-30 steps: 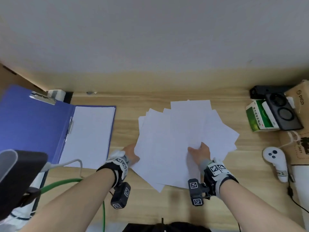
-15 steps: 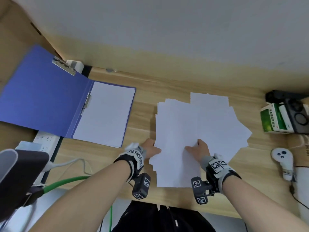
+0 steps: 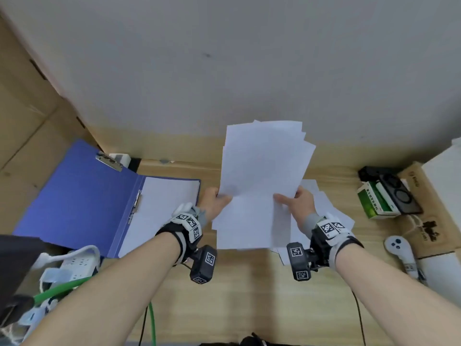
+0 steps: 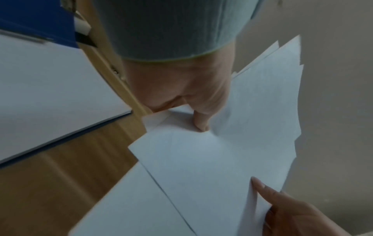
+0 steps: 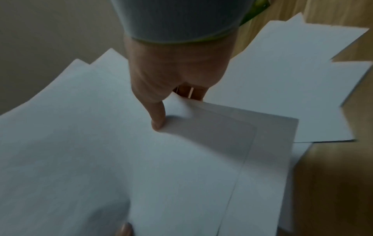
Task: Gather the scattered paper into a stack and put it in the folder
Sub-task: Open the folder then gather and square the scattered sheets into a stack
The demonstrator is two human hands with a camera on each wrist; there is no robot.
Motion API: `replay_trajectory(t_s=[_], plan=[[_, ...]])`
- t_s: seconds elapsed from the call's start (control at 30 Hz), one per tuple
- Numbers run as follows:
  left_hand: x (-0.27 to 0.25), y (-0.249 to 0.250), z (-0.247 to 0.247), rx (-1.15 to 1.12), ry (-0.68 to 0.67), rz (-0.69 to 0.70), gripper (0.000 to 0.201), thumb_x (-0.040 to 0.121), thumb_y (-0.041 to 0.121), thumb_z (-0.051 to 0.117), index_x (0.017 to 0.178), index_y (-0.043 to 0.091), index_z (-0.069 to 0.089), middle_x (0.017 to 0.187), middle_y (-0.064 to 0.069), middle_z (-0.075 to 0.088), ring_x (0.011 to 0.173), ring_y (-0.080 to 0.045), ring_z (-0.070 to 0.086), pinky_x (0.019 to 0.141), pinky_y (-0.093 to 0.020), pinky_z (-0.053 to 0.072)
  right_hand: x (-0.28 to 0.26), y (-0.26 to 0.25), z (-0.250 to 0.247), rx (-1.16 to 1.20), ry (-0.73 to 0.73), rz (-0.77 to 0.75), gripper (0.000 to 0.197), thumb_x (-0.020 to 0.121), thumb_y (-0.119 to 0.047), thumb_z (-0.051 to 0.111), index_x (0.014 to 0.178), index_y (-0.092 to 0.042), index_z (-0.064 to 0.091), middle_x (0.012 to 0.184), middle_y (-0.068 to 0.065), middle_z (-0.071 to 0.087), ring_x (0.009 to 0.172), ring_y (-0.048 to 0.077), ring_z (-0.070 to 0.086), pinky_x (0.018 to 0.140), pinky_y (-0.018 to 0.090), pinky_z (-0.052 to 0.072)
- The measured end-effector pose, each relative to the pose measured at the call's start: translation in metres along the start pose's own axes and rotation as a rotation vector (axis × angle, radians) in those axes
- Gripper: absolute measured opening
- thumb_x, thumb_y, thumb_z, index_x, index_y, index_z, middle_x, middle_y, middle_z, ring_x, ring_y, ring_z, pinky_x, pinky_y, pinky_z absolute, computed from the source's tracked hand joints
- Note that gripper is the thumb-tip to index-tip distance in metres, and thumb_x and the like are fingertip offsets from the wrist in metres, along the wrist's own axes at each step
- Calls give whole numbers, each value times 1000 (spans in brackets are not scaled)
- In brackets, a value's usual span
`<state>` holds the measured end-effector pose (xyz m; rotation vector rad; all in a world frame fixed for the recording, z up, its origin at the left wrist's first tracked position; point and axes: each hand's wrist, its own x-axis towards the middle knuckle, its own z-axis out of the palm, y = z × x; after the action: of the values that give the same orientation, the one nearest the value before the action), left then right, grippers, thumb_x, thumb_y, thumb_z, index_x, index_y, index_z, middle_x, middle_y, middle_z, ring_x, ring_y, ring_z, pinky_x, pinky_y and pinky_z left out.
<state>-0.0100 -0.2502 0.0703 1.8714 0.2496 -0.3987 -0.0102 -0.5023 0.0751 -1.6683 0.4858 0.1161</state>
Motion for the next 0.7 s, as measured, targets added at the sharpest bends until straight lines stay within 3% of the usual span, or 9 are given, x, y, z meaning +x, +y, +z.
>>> replay_trajectory(t_s=[0.07,0.17,0.23,0.33,0.4,0.53,0.7], plan=[[4,13,-10,-52,56,30,22,82,20,69,82,-2,68,75,-7,61,69,-20,59,62,-32,47,0,-18,5,81,8,-25,31,75,-1,80,105,1,70,98,10,75,88,27,71,71,32,57],[3,17,-21,-148,88,34,19,77,12,76,93,4,71,95,-12,73,88,-23,69,83,-38,55,-1,-24,10,179,-30,-10,31,71,0,82,101,-2,72,102,13,76,98,31,72,89,43,57],[-2,9,-22,-167,79,15,28,72,7,81,98,6,72,101,-11,73,94,-22,70,90,-37,55,-7,-15,15,144,-72,-10,34,67,-2,85,99,-5,74,100,11,77,97,29,72,92,43,55],[-20,-8,-18,-212,71,-4,45,68,8,84,110,3,69,105,-5,72,96,-17,69,89,-27,54,-24,5,22,57,-113,4,32,66,2,85,94,-10,75,97,7,77,93,23,72,86,36,55],[-29,-14,-14,-263,62,3,41,72,1,80,111,2,67,105,-6,70,97,-17,66,82,-20,55,-33,15,27,49,-122,31,34,68,4,84,95,-13,73,98,6,76,91,21,70,77,30,54],[-34,-12,-10,-297,68,-10,37,73,-2,77,109,4,69,104,-7,70,97,-20,67,92,-33,53,-36,14,31,50,-133,24,34,70,4,82,99,-12,71,99,7,75,90,21,70,70,27,54],[-28,2,-13,-321,65,26,33,73,-1,76,103,9,69,98,-4,73,94,-21,69,85,-32,55,-32,-7,28,81,-135,-20,30,71,0,83,96,-12,72,98,7,76,88,21,71,73,30,55]])
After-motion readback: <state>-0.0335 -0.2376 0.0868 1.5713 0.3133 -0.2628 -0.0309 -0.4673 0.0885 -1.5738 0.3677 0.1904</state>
